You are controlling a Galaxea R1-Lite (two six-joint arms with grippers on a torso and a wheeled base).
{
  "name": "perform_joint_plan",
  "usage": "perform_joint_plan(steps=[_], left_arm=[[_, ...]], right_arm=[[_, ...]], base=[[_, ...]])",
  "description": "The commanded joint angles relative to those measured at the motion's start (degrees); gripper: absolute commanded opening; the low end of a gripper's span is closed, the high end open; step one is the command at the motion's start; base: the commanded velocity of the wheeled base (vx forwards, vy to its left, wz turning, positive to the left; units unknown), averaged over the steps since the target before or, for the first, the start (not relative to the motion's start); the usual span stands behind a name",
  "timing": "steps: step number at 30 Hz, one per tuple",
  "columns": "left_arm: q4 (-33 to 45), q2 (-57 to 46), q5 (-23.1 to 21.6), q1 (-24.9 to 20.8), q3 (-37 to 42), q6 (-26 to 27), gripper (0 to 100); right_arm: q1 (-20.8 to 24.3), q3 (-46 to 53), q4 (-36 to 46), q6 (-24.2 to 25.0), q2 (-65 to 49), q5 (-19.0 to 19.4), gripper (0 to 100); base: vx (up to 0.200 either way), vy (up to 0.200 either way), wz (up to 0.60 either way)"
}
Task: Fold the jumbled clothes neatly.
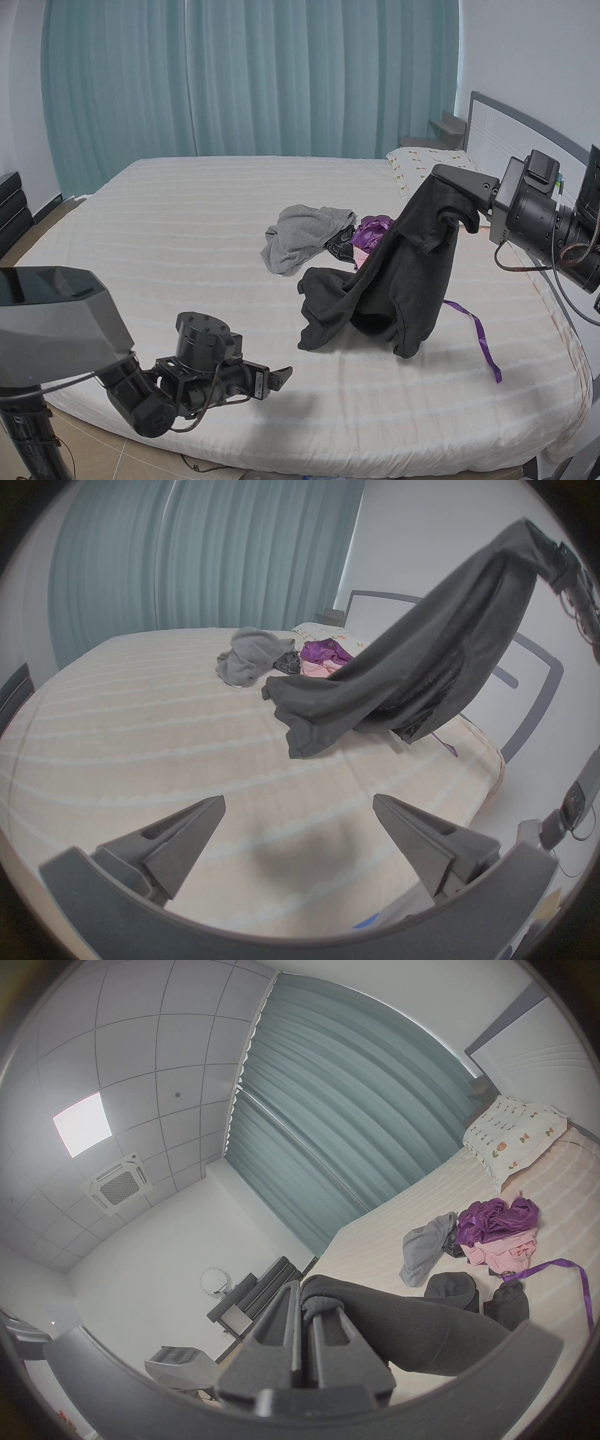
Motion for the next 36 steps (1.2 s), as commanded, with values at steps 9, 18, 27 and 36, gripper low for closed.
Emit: perform_joint_plan(steps=[9,18,27,36], left_arm=[[0.13,15.09,1.2,-2.8,-17.27,-0.95,100],[0.04,21.41,1.11,-3.51,-25.97,-1.57,100],[1.36,27.48,1.29,-2.98,-35.55,-1.66,100],[5.31,32.4,9.9,-2.45,-44.52,-1.92,0]], right_arm=[[0.29,-0.17,-1.65,-0.02,0.49,-0.28,0],[2.39,-0.25,-1.65,-0.02,0.49,-0.63,0],[3.01,-1.05,-1.65,-0.11,-0.22,-1.51,0],[0.46,-0.69,-1.73,0.42,-0.3,-1.33,0]], base=[[0.0,0.0,0.0],[0.0,0.0,0.0],[0.0,0.0,0.0],[0.0,0.0,0.0]])
